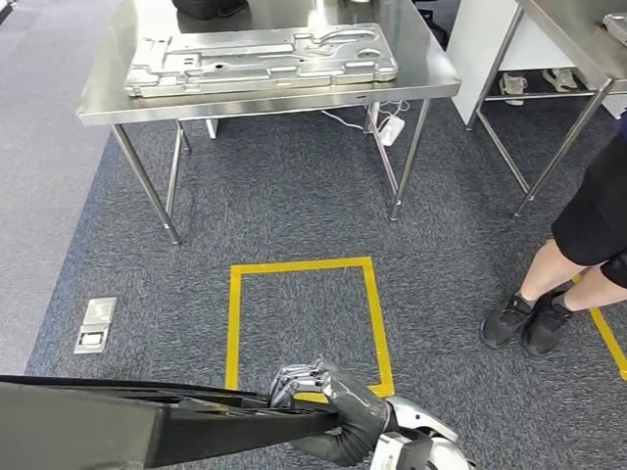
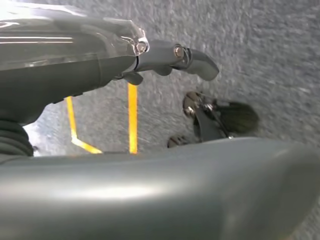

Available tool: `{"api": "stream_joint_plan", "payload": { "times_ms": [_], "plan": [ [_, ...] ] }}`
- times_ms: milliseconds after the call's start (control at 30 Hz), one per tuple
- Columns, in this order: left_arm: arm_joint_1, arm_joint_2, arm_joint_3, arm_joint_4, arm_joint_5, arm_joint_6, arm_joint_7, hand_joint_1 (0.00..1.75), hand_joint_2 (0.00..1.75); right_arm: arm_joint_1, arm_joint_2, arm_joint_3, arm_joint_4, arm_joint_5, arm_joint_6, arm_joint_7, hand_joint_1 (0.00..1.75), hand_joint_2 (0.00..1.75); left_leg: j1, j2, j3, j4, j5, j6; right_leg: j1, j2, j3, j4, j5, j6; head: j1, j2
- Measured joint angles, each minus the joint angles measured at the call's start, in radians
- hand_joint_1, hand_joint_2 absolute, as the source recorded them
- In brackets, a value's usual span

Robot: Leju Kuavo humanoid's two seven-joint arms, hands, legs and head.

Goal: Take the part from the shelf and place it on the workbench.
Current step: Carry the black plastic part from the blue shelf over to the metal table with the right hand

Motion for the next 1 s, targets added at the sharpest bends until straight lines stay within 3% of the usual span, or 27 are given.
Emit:
{"api": "stream_joint_plan", "payload": {
  "times_ms": [67, 100, 200, 233, 267, 333, 400, 500, 600, 633, 700, 733, 767, 800, 867, 900, 933, 1000],
  "plan": [
    [0.001, -0.003, -0.001, 0.0, -0.005, 0.003, 0.007, 0.0, 1.75, 0.001, -0.004, 0.0, 0.0, -0.003, 0.002, 0.003, 1.75, 1.75, 0.004, 0.0, 0.013, -0.013, -0.002, 0.009, 0.0, 0.0, 0.003, 0.01, -0.012, 0.009, 0.0, 0.0],
    [0.001, -0.006, -0.001, 0.0, -0.008, 0.003, 0.01, 0.0, 1.75, 0.002, -0.007, 0.0, 0.0, -0.005, 0.003, 0.005, 1.75, 1.75, 0.006, 0.001, 0.022, -0.02, -0.004, 0.015, 0.0, 0.0, -0.01, 0.042, -0.029, 0.012, 0.001, 0.0],
    [0.0, -0.014, -0.002, 0.0, -0.017, 0.005, 0.02, 0.0, 1.75, 0.011, -0.017, 0.0, 0.0, -0.007, 0.004, 0.014, 1.75, 1.75, 0.006, 0.002, 0.042, -0.025, -0.017, 0.027, 0.001, 0.0, -0.117, 0.227, -0.095, 0.016, 0.001, 0.0],
    [0.0, -0.017, -0.003, 0.0, -0.02, 0.005, 0.023, 0.0, 1.75, 0.017, -0.02, 0.0, 0.0, -0.007, 0.004, 0.018, 1.75, 1.75, 0.006, 0.002, 0.049, -0.025, -0.023, 0.028, 0.001, 0.0, -0.149, 0.268, -0.095, 0.017, 0.001, 0.0],
    [0.002, -0.019, -0.003, 0.0, -0.022, 0.005, 0.026, 0.0, 1.75, 0.021, -0.023, 0.0, 0.0, -0.007, 0.004, 0.021, 1.75, 1.75, 0.006, 0.001, 0.058, -0.025, -0.03, 0.027, 0.001, 0.0, -0.165, 0.275, -0.075, 0.018, 0.001, 0.0],
    [0.003, -0.024, -0.004, 0.0, -0.027, 0.006, 0.03, 0.0, 1.75, 0.026, -0.027, 0.0, 0.0, -0.007, 0.003, 0.026, 1.75, 1.75, 0.006, 0.001, 0.083, -0.025, -0.047, 0.022, 0.001, 0.0, -0.144, 0.178, 0.018, 0.015, 0.001, 0.0],
    [0.001, -0.029, -0.005, 0.0, -0.031, 0.007, 0.033, 0.0, 1.75, 0.03, -0.031, -0.001, 0.0, -0.006, 0.002, 0.03, 1.75, 1.75, 0.004, 0.0, 0.1, -0.025, -0.064, 0.014, 0.005, 0.0, -0.104, 0.069, 0.078, 0.007, 0.001, 0.0],
    [-0.004, -0.033, -0.008, 0.0, -0.037, 0.007, 0.036, 0.0, 1.75, 0.035, -0.037, -0.002, -0.004, -0.004, 0.0, 0.037, 1.75, 1.75, 0.003, 0.001, 0.103, -0.028, -0.074, 0.0, 0.01, 0.002, -0.088, 0.026, 0.066, -0.009, 0.002, 0.0],
    [-0.008, -0.035, -0.013, 0.0, -0.038, 0.007, 0.035, 0.0, 1.75, 0.037, -0.04, -0.002, -0.011, -0.003, -0.003, 0.044, 1.75, 1.75, 0.004, 0.002, 0.094, 0.006, -0.1, -0.015, 0.001, 0.0, -0.072, 0.015, 0.057, -0.024, 0.001, 0.0],
    [-0.01, -0.036, -0.015, 0.0, -0.038, 0.007, 0.034, 0.0, 1.75, 0.037, -0.041, -0.003, -0.014, -0.003, -0.003, 0.047, 1.75, 1.75, 0.005, 0.002, 0.069, 0.055, -0.121, -0.021, -0.002, -0.003, -0.065, 0.013, 0.053, -0.028, 0.0, 0.0],
    [-0.009, -0.036, -0.019, 0.0, -0.038, 0.007, 0.031, 0.0, 1.75, 0.037, -0.044, -0.003, -0.016, -0.004, -0.004, 0.052, 1.75, 1.75, 0.009, 0.002, -0.013, 0.19, -0.163, -0.029, -0.002, -0.005, -0.054, 0.012, 0.042, -0.031, -0.001, 0.0],
    [-0.007, -0.036, -0.02, 0.0, -0.038, 0.007, 0.03, 0.0, 1.75, 0.038, -0.045, -0.003, -0.016, -0.004, -0.004, 0.054, 1.75, 1.75, 0.01, 0.002, -0.048, 0.238, -0.166, -0.031, -0.002, -0.004, -0.048, 0.012, 0.036, -0.031, -0.001, 0.0],
    [-0.006, -0.036, -0.021, 0.0, -0.038, 0.007, 0.029, 0.0, 1.75, 0.038, -0.046, -0.003, -0.016, -0.004, -0.004, 0.055, 1.75, 1.75, 0.01, 0.002, -0.069, 0.251, -0.147, -0.031, -0.002, -0.003, -0.039, 0.012, 0.029, -0.031, -0.001, 0.0],
    [-0.004, -0.036, -0.022, 0.0, -0.038, 0.007, 0.028, 0.0, 1.75, 0.038, -0.047, -0.003, -0.017, -0.003, -0.004, 0.056, 1.75, 1.75, 0.01, 0.002, -0.071, 0.225, -0.108, -0.029, -0.002, -0.002, -0.027, 0.012, 0.022, -0.03, -0.001, 0.0],
    [-0.003, -0.036, -0.024, 0.0, -0.038, 0.007, 0.023, 0.0, 1.75, 0.036, -0.049, -0.003, -0.02, -0.002, -0.006, 0.057, 1.75, 1.75, 0.008, 0.002, -0.039, 0.109, -0.014, -0.02, -0.002, 0.0, -0.003, 0.011, 0.006, -0.025, -0.001, 0.0],
    [-0.004, -0.036, -0.025, 0.0, -0.038, 0.007, 0.02, 0.0, 1.75, 0.035, -0.05, -0.003, -0.021, 0.0, -0.008, 0.057, 1.75, 1.75, 0.004, 0.002, -0.023, 0.06, 0.014, -0.013, -0.002, 0.001, 0.004, 0.01, -0.001, -0.021, 0.0, 0.0],
    [-0.005, -0.036, -0.025, 0.0, -0.037, 0.007, 0.017, 0.0, 1.75, 0.033, -0.05, -0.003, -0.023, 0.001, -0.009, 0.058, 1.75, 1.75, 0.001, 0.002, -0.012, 0.029, 0.021, -0.007, -0.002, 0.002, 0.006, 0.009, -0.005, -0.016, 0.0, 0.0],
    [-0.006, -0.035, -0.026, 0.0, -0.036, 0.008, 0.012, 0.0, 1.75, 0.03, -0.052, -0.003, -0.027, 0.003, -0.011, 0.058, 1.75, 1.75, -0.004, 0.002, -0.005, 0.007, 0.007, 0.002, -0.001, 0.002, 0.005, 0.004, -0.008, -0.004, -0.001, 0.0]
  ]
}}
